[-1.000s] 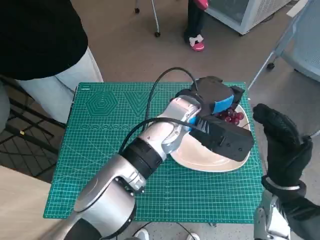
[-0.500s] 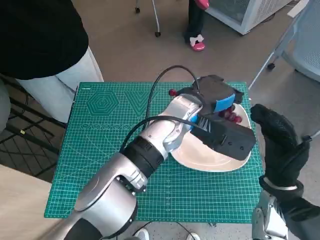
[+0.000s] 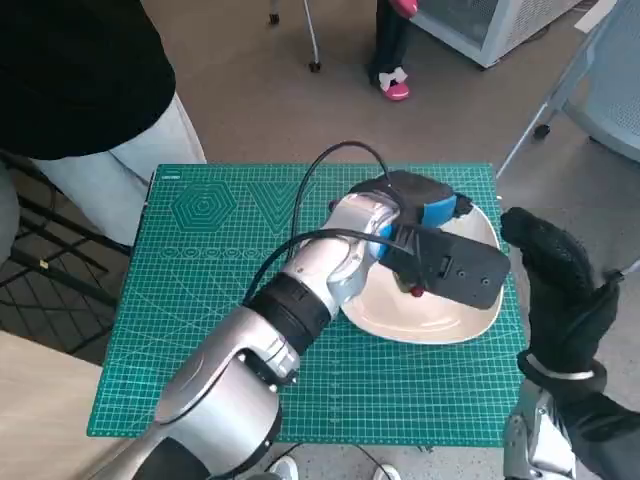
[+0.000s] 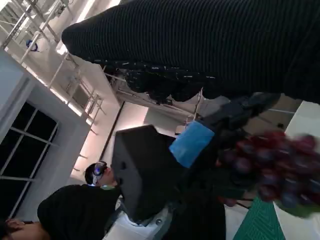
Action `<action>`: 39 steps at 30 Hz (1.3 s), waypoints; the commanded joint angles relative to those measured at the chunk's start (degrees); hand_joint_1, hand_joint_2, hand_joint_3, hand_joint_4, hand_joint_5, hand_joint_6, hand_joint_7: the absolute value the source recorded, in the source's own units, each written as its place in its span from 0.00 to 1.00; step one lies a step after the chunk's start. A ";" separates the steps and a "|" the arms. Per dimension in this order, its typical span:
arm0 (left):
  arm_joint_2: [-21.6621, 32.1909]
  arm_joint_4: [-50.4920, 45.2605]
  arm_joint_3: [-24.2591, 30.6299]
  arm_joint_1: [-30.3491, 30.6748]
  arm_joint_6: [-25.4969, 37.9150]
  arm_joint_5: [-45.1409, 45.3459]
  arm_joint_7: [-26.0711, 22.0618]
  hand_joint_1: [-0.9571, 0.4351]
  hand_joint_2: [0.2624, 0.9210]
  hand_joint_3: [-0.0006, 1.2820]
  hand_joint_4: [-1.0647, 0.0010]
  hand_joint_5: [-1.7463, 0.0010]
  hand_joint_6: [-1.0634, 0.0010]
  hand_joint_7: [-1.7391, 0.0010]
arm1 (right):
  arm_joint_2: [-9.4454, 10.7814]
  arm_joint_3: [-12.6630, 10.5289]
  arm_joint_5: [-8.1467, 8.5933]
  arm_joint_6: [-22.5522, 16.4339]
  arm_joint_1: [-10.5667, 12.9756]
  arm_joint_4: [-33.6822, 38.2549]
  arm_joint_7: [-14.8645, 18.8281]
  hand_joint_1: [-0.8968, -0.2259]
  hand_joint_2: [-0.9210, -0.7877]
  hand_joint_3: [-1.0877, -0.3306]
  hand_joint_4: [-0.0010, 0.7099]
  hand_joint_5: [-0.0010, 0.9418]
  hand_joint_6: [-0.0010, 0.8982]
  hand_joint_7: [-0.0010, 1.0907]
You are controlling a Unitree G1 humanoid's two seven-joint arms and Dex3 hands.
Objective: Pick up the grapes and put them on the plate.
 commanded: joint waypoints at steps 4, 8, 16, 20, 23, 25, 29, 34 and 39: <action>1.77 -1.33 1.01 0.46 -2.47 -1.11 1.52 0.32 1.00 0.03 0.67 0.82 0.73 1.00 | 0.37 0.52 -0.95 0.50 0.82 1.18 -0.71 0.40 0.00 0.32 0.58 0.00 0.17 0.13; 4.24 -3.73 2.77 2.75 -4.76 -2.56 2.93 0.35 1.00 0.03 0.72 0.95 0.71 0.99 | 0.40 0.84 -1.07 0.53 0.60 1.34 -0.80 0.39 0.00 0.32 0.58 0.00 0.18 0.12; 11.18 -11.85 10.77 12.27 -13.32 -10.33 6.42 0.38 1.00 0.04 0.82 1.00 0.72 1.00 | 0.64 1.52 -1.33 0.76 -0.06 1.84 -0.92 0.38 0.00 0.33 0.58 0.00 0.18 0.12; 13.90 -11.93 16.57 17.20 -20.31 -16.95 6.88 0.37 1.00 0.06 0.84 1.00 0.76 1.00 | 0.65 1.71 -1.21 0.91 -0.40 2.17 -0.74 0.35 0.00 0.34 0.58 0.00 0.18 0.12; 14.81 -11.51 22.84 20.76 -24.29 -25.23 3.49 0.36 1.00 0.09 0.84 1.00 0.78 1.00 | 0.65 1.86 -1.15 1.11 -0.60 2.23 -0.67 0.34 0.00 0.34 0.58 0.00 0.19 0.12; 14.80 -11.86 27.19 23.24 -25.95 -31.35 0.43 0.36 1.00 0.11 0.84 1.00 0.78 1.00 | 0.64 1.98 -1.13 1.29 -0.70 2.16 -0.66 0.33 0.00 0.34 0.58 0.00 0.19 0.12; 13.81 -12.95 34.27 27.73 -28.13 -41.72 -4.81 0.36 1.00 0.17 0.84 1.00 0.79 1.00 | 0.77 2.27 -1.19 1.65 -1.00 2.13 -0.74 0.33 0.00 0.35 0.59 0.00 0.19 0.12; 13.50 -11.82 39.89 31.58 -32.48 -48.89 -8.56 0.34 1.00 0.22 0.86 1.00 0.79 1.00 | 0.99 2.76 -1.37 1.86 -1.49 2.45 -0.82 0.35 0.00 0.35 0.59 0.00 0.19 0.12; 14.31 -11.38 42.32 34.35 -36.20 -51.66 -11.92 0.31 1.00 0.24 0.86 1.00 0.78 0.99 | 1.09 3.15 -1.18 1.98 -2.08 3.13 -0.48 0.37 0.00 0.34 0.59 0.00 0.20 0.11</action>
